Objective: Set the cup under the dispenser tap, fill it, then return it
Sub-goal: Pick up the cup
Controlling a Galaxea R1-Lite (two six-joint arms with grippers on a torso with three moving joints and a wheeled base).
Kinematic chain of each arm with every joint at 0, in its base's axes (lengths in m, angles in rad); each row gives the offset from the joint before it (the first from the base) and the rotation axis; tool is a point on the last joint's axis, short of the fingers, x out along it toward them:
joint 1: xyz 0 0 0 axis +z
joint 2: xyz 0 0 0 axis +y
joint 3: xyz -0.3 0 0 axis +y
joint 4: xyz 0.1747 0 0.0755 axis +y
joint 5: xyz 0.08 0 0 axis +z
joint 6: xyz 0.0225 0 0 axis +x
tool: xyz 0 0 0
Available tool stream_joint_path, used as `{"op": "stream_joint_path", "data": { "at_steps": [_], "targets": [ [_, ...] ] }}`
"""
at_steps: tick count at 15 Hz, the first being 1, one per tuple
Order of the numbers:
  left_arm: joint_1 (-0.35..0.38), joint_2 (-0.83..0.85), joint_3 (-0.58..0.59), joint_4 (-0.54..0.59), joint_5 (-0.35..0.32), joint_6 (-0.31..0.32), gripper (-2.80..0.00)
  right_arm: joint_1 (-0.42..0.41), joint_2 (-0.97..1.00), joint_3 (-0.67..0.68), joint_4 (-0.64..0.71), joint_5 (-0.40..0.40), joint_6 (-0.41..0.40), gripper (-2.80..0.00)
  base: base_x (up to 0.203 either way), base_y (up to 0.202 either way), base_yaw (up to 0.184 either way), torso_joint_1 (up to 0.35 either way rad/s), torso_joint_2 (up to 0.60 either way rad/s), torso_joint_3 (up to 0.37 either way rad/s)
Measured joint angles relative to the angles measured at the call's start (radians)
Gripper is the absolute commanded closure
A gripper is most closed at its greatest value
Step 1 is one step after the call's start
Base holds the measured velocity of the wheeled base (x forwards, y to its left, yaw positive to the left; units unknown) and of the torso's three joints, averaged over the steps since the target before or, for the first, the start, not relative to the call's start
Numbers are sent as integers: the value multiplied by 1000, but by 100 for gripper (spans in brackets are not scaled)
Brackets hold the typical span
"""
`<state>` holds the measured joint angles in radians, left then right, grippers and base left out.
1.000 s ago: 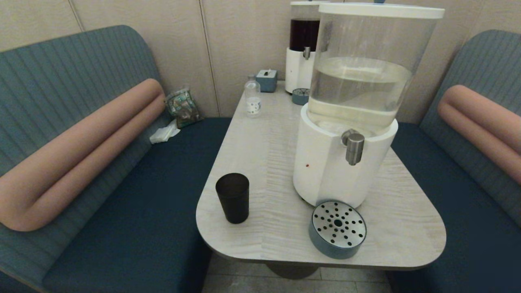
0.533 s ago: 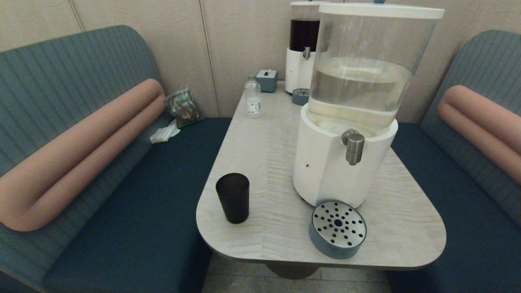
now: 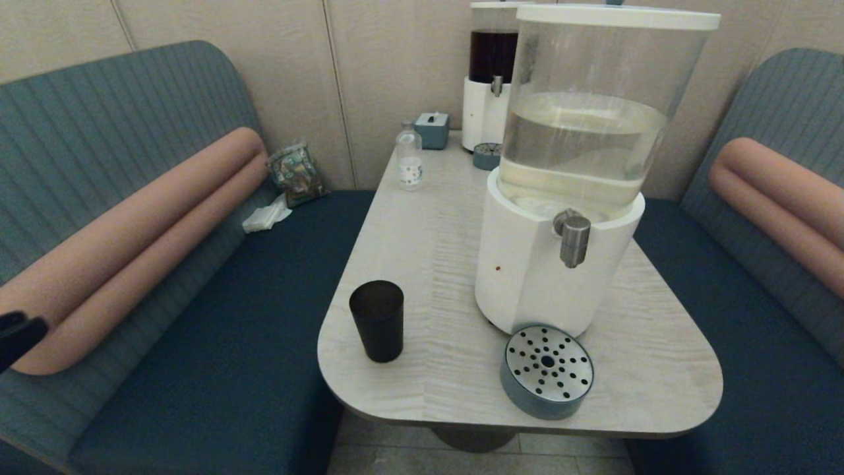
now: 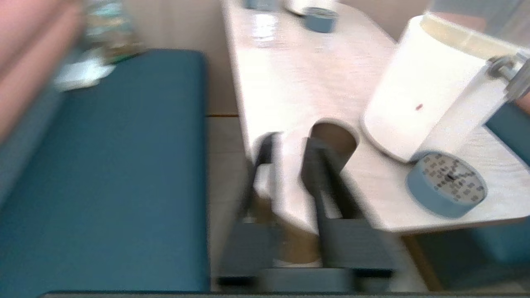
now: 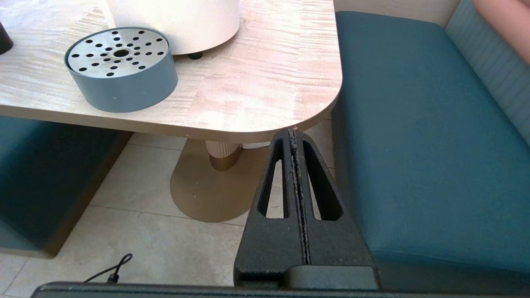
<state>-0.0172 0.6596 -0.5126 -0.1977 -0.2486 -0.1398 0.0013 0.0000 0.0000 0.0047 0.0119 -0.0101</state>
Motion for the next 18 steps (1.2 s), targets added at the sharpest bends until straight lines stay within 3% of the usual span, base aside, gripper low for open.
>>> {"op": "stream_joint_path", "data": {
  "at_steps": [4, 8, 11, 13, 18],
  "targets": [
    [4, 384, -1, -395, -157, 20, -280, 0, 0, 0, 0, 0, 0, 0, 0, 0, 0, 0, 0, 0],
    [18, 732, 93, -916, -372, 88, -280, 0, 0, 0, 0, 0, 0, 0, 0, 0, 0, 0, 0, 0],
    [47, 953, 189, -1231, -518, 163, -280, 0, 0, 0, 0, 0, 0, 0, 0, 0, 0, 0, 0, 0],
    [61, 1029, 249, -1320, -613, 212, -280, 0, 0, 0, 0, 0, 0, 0, 0, 0, 0, 0, 0, 0],
    [95, 1163, 311, -1324, -761, 252, -280, 0, 0, 0, 0, 0, 0, 0, 0, 0, 0, 0, 0, 0]
  ]
}}
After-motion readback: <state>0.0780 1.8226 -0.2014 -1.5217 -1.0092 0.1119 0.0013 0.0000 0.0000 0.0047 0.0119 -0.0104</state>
